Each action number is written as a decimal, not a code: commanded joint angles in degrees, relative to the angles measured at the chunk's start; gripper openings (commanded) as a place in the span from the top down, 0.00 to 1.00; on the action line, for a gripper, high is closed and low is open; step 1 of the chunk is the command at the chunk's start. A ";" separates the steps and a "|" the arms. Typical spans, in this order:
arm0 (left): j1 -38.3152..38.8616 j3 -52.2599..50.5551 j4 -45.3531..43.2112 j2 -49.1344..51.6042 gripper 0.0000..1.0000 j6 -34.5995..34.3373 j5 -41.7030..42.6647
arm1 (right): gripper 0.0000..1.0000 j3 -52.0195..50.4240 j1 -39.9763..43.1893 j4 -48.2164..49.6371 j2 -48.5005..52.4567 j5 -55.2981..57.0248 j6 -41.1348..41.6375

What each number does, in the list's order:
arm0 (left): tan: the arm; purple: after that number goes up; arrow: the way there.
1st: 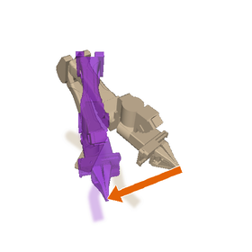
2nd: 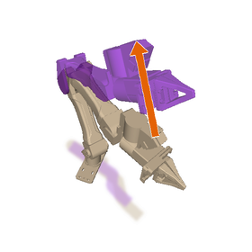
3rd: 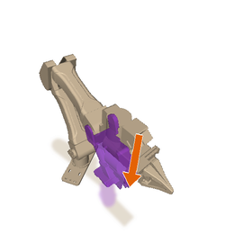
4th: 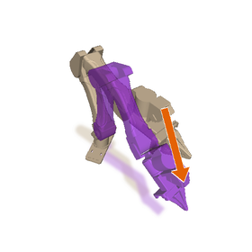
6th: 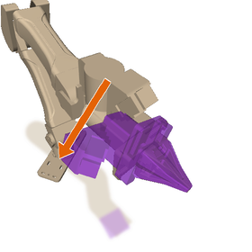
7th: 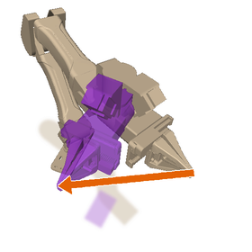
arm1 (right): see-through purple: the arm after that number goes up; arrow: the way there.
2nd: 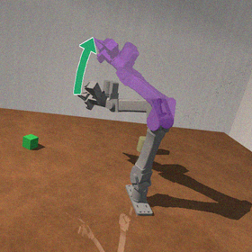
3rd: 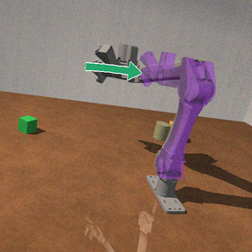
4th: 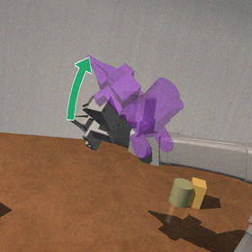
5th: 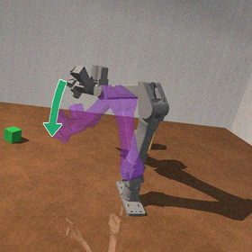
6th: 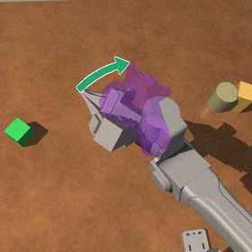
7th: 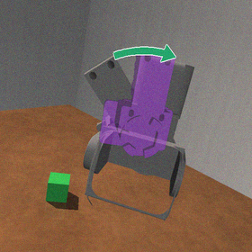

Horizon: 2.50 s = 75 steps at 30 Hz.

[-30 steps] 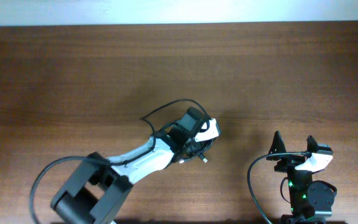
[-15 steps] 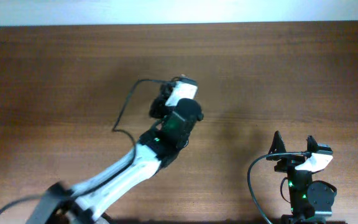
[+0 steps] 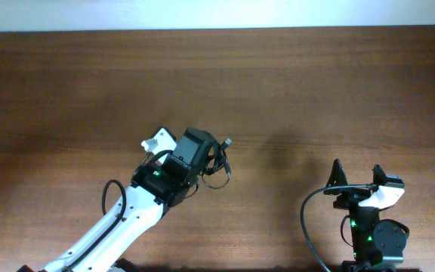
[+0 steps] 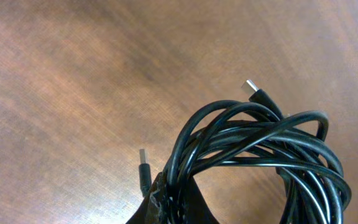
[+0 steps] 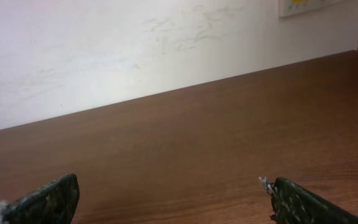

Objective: Untangle cables
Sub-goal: 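Lift the cable coil with the left gripper and rotate it, then move the right gripper toward the coil held by the left gripper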

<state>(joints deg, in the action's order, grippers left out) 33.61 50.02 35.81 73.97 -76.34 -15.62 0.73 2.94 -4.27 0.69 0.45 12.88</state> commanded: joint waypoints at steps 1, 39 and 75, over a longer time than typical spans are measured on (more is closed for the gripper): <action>-0.39 0.07 1.11 -1.09 0.93 -3.19 6.43 | 0.02 -0.42 -0.31 -0.22 -0.17 0.33 -0.48; -5.20 -0.35 0.92 20.98 1.00 -5.49 12.81 | 0.26 -0.42 -0.31 -0.87 0.11 -55.19 35.43; -17.73 -0.35 -16.17 14.71 1.00 -16.61 42.84 | 0.24 14.93 -29.14 39.98 70.95 -56.19 14.32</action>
<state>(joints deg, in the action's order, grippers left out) 16.27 49.54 21.52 89.45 -106.24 52.82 15.00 -25.71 35.42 71.33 -50.85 24.43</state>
